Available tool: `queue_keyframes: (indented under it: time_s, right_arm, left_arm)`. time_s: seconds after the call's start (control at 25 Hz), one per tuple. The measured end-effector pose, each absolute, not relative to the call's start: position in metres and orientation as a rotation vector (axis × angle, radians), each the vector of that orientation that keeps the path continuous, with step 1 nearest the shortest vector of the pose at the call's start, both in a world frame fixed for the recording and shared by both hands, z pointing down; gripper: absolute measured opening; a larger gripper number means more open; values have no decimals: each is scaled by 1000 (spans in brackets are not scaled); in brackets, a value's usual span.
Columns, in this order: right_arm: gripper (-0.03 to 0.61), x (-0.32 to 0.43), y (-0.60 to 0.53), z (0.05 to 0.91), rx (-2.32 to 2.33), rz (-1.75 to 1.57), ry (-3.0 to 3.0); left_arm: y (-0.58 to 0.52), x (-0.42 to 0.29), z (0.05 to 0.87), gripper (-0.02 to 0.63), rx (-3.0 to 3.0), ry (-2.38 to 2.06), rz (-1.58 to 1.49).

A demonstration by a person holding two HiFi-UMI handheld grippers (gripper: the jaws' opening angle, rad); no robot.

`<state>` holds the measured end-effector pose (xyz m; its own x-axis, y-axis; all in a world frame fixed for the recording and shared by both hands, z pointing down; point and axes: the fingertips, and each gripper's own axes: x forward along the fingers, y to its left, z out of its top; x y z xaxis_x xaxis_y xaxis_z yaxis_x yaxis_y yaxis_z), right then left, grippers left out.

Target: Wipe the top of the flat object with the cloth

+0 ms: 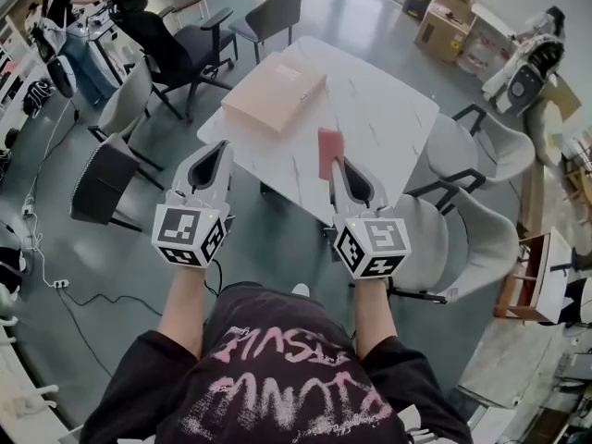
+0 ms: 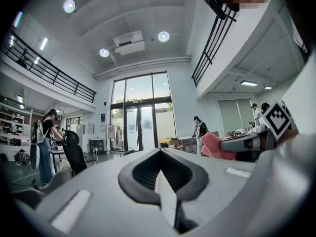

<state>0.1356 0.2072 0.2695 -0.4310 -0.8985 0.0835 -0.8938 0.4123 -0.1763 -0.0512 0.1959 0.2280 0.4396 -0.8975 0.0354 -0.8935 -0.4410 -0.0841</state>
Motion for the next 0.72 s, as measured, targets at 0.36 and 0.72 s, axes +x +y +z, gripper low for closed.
queue_keyframes:
  time_s: [0.36,0.72]
  right_arm:
    - [46,163,198,276,-1625,-335,2627]
    - [48,152,186,279,-1591,-309,2682]
  left_arm:
    - [193,-24,232,0,-2593,1649,-141]
    - [183,-31,236,0,-2573,1695,-116]
